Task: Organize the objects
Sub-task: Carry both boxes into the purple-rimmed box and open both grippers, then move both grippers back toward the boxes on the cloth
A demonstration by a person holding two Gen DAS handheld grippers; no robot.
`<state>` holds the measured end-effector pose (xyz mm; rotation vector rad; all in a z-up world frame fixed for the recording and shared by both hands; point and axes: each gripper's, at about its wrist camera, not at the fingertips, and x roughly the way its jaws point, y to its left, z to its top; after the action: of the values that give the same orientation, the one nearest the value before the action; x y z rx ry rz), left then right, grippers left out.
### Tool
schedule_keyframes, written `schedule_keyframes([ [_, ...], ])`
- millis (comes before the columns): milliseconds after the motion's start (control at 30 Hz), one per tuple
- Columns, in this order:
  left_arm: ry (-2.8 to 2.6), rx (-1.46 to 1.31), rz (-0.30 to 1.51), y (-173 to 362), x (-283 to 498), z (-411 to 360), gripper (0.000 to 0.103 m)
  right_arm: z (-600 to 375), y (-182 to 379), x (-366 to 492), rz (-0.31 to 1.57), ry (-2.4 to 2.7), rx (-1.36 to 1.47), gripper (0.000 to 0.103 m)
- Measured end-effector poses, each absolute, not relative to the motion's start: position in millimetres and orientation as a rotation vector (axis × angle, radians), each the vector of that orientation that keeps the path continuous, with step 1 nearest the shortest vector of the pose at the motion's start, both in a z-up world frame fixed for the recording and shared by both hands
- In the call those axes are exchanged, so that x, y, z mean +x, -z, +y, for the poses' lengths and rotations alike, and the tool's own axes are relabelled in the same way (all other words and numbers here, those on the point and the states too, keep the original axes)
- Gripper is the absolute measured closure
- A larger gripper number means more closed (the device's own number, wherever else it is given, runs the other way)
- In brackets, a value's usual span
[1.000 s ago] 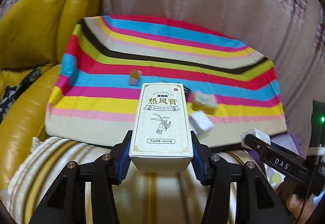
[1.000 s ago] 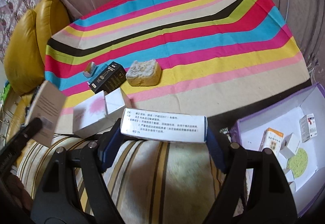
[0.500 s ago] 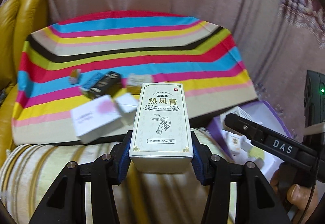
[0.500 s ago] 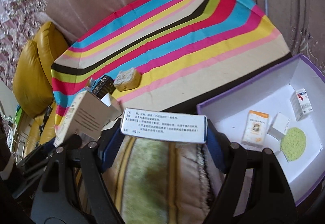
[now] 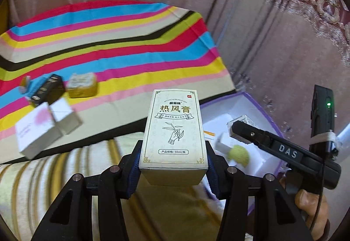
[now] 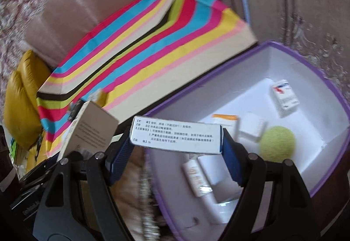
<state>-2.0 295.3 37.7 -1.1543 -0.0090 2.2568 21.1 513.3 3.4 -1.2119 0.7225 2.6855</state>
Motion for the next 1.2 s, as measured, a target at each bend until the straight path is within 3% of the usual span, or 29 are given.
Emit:
schedule_keyframes([
  [600, -2.107, -1.177, 0.011, -28, -2, 345, 0.047, 599, 3, 50, 0.750, -2.484, -1.148, 0.023],
  [767, -2.106, -1.173, -0.012, -27, -3, 341, 0.041, 605, 1, 53, 0.758, -2.461, -1.153, 0.016],
  [1200, -2.159, -1.125, -0.081, -39, -3, 315, 0.041, 583, -15, 49, 0.656, -2.524, -1.180, 0.015],
])
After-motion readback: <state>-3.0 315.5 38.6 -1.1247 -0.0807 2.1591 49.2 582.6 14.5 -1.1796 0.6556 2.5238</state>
